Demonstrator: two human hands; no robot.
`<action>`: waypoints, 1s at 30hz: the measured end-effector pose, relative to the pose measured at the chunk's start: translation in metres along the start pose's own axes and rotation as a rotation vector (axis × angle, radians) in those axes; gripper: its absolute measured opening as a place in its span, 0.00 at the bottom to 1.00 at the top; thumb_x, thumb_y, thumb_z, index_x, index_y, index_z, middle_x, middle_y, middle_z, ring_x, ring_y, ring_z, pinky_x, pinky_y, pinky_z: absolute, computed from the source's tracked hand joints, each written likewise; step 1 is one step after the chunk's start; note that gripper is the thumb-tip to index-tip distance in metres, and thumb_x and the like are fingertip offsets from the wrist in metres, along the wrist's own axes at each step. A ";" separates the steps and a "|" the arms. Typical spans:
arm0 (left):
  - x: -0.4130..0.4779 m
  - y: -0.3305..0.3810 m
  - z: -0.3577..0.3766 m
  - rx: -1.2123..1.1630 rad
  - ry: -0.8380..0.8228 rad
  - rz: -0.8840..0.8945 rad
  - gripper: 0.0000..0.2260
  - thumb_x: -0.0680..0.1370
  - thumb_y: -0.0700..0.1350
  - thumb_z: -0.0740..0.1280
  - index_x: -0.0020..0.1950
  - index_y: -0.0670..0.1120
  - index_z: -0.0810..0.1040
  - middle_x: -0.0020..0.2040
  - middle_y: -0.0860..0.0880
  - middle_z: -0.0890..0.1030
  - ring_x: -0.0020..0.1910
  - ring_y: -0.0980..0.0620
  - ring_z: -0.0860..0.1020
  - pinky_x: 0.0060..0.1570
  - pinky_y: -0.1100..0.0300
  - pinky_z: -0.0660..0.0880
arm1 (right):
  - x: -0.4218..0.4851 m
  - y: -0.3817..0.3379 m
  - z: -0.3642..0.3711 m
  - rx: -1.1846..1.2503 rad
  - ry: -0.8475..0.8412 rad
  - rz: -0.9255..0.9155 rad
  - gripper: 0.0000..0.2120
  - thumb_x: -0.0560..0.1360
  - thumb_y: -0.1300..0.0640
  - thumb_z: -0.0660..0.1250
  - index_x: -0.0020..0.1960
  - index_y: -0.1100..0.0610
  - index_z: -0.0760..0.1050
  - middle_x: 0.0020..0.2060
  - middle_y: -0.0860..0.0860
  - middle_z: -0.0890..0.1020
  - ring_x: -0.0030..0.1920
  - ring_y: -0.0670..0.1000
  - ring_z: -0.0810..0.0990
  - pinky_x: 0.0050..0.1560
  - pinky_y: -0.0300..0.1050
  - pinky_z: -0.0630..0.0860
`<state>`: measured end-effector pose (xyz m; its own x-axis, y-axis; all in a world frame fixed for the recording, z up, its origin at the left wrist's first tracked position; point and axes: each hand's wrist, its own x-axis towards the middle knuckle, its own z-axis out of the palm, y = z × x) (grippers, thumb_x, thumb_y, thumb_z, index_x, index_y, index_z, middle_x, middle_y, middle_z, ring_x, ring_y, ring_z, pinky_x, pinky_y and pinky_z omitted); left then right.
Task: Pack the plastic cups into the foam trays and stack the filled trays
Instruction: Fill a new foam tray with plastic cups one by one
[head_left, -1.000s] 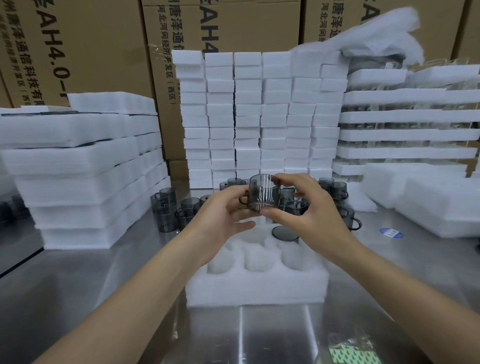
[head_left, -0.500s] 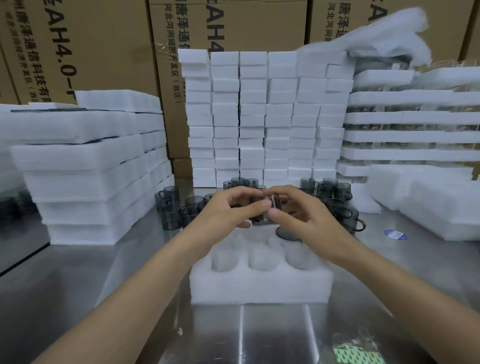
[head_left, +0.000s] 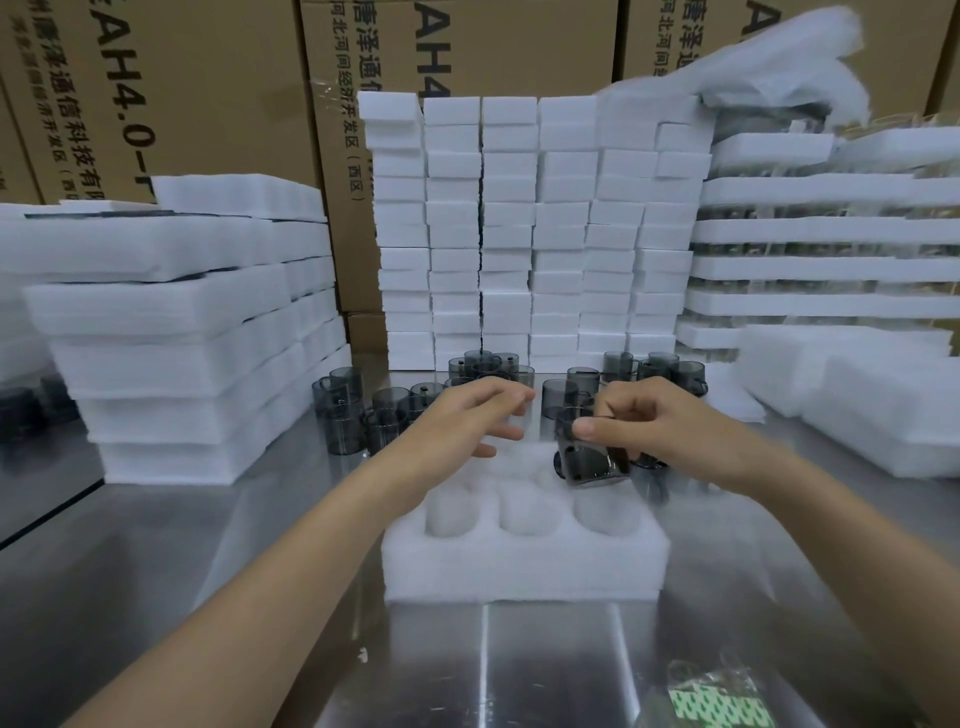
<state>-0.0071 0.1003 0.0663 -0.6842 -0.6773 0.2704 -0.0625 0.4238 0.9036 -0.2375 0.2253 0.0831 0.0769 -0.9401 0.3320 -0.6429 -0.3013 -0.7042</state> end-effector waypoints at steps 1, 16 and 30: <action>0.000 0.000 0.000 -0.006 0.006 -0.004 0.12 0.87 0.58 0.62 0.64 0.60 0.83 0.61 0.59 0.84 0.57 0.60 0.85 0.64 0.52 0.79 | -0.001 -0.001 -0.001 -0.021 -0.013 0.005 0.36 0.68 0.26 0.75 0.34 0.59 0.68 0.37 0.63 0.69 0.35 0.61 0.67 0.41 0.51 0.65; 0.000 -0.004 -0.002 0.031 -0.055 -0.017 0.10 0.83 0.58 0.70 0.63 0.63 0.83 0.60 0.64 0.84 0.57 0.58 0.86 0.57 0.56 0.74 | -0.005 -0.001 -0.011 -0.154 -0.255 0.001 0.26 0.61 0.34 0.84 0.30 0.52 0.74 0.40 0.50 0.75 0.41 0.50 0.75 0.42 0.46 0.72; 0.001 -0.003 -0.001 0.046 -0.008 -0.016 0.08 0.85 0.52 0.68 0.63 0.60 0.84 0.61 0.60 0.85 0.55 0.59 0.86 0.56 0.57 0.76 | -0.005 -0.030 0.016 0.041 0.197 -0.143 0.21 0.78 0.34 0.65 0.52 0.52 0.79 0.50 0.54 0.82 0.52 0.60 0.79 0.56 0.62 0.73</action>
<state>-0.0069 0.0976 0.0641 -0.6883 -0.6798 0.2532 -0.1070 0.4404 0.8914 -0.2064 0.2370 0.0929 0.0118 -0.8396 0.5430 -0.6045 -0.4386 -0.6650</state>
